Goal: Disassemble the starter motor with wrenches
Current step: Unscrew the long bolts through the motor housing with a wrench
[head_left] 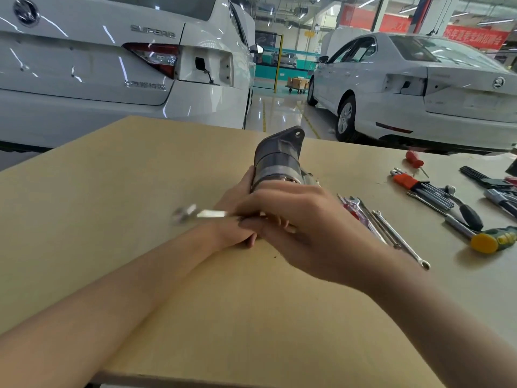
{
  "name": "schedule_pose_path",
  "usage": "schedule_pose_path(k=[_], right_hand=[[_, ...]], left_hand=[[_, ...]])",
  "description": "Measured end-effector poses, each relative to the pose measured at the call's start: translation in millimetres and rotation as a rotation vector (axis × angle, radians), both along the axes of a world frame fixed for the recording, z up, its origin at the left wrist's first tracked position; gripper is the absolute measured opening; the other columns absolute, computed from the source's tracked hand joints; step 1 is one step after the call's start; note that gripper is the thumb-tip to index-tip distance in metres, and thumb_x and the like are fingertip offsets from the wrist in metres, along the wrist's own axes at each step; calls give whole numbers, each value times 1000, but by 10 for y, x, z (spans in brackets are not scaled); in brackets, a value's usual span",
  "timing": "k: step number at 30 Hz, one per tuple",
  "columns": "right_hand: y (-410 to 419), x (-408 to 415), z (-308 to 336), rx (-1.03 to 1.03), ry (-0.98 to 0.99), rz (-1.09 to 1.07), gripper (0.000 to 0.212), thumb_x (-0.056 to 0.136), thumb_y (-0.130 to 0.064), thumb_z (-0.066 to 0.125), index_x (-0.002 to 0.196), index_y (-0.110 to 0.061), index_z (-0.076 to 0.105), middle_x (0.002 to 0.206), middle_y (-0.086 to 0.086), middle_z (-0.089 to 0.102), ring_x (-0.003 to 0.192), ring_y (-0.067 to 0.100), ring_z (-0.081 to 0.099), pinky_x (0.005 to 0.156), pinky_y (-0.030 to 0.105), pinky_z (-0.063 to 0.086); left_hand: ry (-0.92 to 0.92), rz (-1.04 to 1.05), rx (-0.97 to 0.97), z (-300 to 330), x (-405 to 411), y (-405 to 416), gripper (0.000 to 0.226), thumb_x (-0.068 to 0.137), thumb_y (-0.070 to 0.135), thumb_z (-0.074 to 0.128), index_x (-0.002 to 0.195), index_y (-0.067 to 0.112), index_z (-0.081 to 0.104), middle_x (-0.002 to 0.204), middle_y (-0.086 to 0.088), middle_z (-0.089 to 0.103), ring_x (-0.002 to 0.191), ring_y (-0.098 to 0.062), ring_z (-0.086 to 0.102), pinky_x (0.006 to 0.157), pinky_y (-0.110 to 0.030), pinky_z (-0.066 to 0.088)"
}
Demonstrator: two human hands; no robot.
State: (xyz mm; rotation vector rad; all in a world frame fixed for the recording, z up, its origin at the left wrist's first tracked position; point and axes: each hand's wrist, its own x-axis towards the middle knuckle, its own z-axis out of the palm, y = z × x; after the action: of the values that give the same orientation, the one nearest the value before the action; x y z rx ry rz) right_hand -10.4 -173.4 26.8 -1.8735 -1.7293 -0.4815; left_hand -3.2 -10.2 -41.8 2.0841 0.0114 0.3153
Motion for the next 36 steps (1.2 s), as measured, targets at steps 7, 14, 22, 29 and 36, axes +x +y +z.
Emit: schedule_pose_path(k=[7,14,22,29,36], right_hand=[[-330,91,-301,766,1524,-4,4,74,-6,62,71,-5,64,69,11,68,66,19,70,62,23,55],[-308,88,-258,892,1839,74,20,70,-2,59,56,-9,72,72,5,72,74,13,73,66,20,57],[-265,92,-322,962,1852,33,17,69,-2,62,57,-8,73,76,12,73,73,16,73,61,21,57],[-277,117,-243,892,1262,-149,6,78,-4,68,82,-6,64,73,5,72,71,18,72,66,24,57],[37,153,142,303,314,-308,20,90,-4,61,109,-9,68,89,-4,63,76,9,58,74,29,52]], left_hand=[[-93,-114,-194,67,-6,-63,79,68,36,86,131,25,39,54,-2,63,32,-19,50,33,-22,39],[-87,-75,-194,100,-23,-107,74,71,29,84,131,24,41,54,-5,62,33,-21,50,35,-25,41],[-82,-80,-199,98,-23,-105,75,72,28,83,133,23,40,53,-2,63,31,-18,49,33,-23,39],[-70,-80,-195,91,-15,-103,74,74,28,82,134,25,39,52,-1,61,31,-16,49,33,-23,39],[-58,-81,-194,98,-35,-102,70,61,46,80,120,25,48,50,-6,60,31,-20,47,35,-26,40]])
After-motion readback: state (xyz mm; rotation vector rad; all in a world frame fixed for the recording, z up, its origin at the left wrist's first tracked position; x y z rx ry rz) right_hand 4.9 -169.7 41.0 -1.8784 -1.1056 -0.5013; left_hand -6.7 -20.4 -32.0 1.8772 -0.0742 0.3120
